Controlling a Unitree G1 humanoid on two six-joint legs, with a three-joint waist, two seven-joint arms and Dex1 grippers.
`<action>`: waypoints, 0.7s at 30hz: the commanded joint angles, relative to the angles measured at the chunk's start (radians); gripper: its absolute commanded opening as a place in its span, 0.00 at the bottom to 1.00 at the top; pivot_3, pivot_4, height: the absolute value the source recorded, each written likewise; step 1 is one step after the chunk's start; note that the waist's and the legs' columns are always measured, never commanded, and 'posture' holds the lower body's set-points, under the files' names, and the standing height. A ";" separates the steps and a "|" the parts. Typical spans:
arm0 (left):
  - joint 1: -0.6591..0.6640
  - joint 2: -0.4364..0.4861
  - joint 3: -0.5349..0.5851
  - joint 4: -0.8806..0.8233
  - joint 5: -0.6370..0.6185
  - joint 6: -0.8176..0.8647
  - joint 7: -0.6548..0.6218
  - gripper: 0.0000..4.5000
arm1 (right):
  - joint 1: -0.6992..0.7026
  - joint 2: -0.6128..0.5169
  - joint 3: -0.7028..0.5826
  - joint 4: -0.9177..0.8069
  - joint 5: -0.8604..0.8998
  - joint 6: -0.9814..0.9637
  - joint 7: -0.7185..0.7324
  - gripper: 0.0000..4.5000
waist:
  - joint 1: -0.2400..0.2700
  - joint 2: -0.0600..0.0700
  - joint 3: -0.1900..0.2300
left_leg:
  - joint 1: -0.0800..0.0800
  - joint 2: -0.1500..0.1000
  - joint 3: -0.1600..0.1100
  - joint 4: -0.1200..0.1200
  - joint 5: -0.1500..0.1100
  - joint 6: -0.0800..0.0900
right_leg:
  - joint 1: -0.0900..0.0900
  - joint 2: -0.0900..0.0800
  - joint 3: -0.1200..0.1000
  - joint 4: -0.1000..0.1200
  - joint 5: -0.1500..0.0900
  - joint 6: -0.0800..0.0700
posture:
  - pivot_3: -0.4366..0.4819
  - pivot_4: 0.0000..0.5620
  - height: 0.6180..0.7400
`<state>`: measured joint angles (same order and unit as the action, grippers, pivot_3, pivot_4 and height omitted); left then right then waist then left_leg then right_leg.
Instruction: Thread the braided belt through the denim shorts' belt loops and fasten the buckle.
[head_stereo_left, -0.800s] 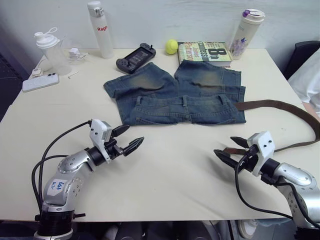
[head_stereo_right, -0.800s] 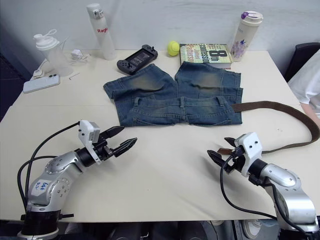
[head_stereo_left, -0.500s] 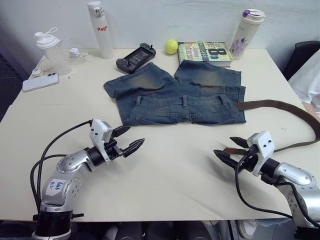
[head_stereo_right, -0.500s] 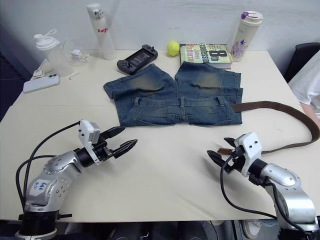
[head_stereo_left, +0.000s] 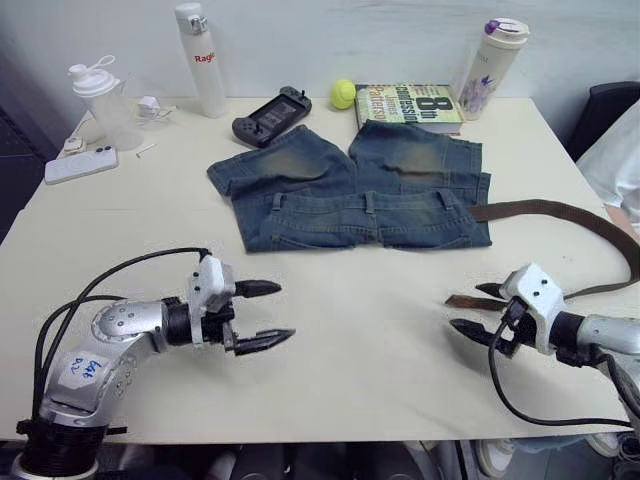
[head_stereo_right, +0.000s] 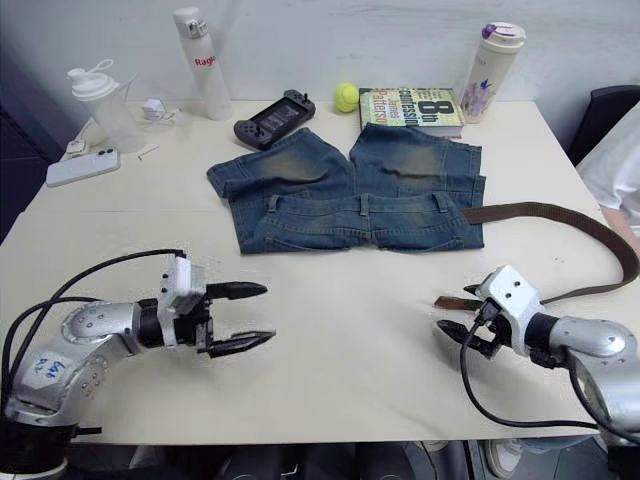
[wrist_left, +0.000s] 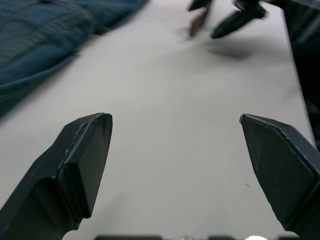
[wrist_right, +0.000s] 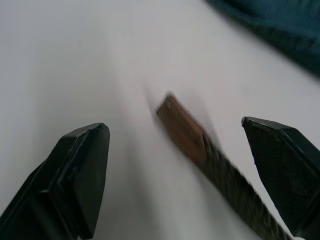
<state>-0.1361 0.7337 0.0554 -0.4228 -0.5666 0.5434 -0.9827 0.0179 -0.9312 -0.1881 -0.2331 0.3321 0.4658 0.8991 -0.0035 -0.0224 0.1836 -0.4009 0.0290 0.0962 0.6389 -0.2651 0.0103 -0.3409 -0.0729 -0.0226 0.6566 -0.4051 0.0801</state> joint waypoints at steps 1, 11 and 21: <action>-0.037 0.024 -0.022 -0.031 -0.023 -0.016 -0.062 0.99 | -0.050 -0.090 0.039 0.031 -0.041 0.016 0.066 1.00 | 0.000 0.000 0.000 | 0.000 0.000 0.000 0.000 0.000 0.000 | 0.000 0.000 0.000 0.000 0.000 0.000 | 0.48 0.27 1.00; -0.049 0.008 -0.043 -0.038 -0.021 -0.010 -0.065 0.99 | -0.210 -0.204 0.173 0.194 -0.143 0.019 0.175 1.00 | -0.002 0.000 0.000 | -0.001 0.000 0.000 0.001 0.000 0.000 | -0.001 0.000 0.000 0.000 0.000 0.000 | 0.48 0.27 1.00; -0.028 0.010 -0.025 -0.066 -0.042 0.010 -0.037 1.00 | -0.260 -0.203 0.222 0.292 -0.212 -0.021 0.196 0.49 | -0.001 0.000 0.000 | -0.002 0.000 -0.001 0.008 -0.002 0.004 | 0.002 0.000 0.000 0.000 0.000 0.001 | 0.48 0.27 1.00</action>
<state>-0.1730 0.7440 0.0120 -0.4447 -0.5853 0.5506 -1.0257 -0.2342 -1.1248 0.0359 0.0330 0.1559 0.4463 1.1079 -0.0048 -0.0219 0.1839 -0.4027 0.0292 0.0948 0.6469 -0.2677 0.0141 -0.3389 -0.0738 -0.0228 0.6570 -0.4047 0.0808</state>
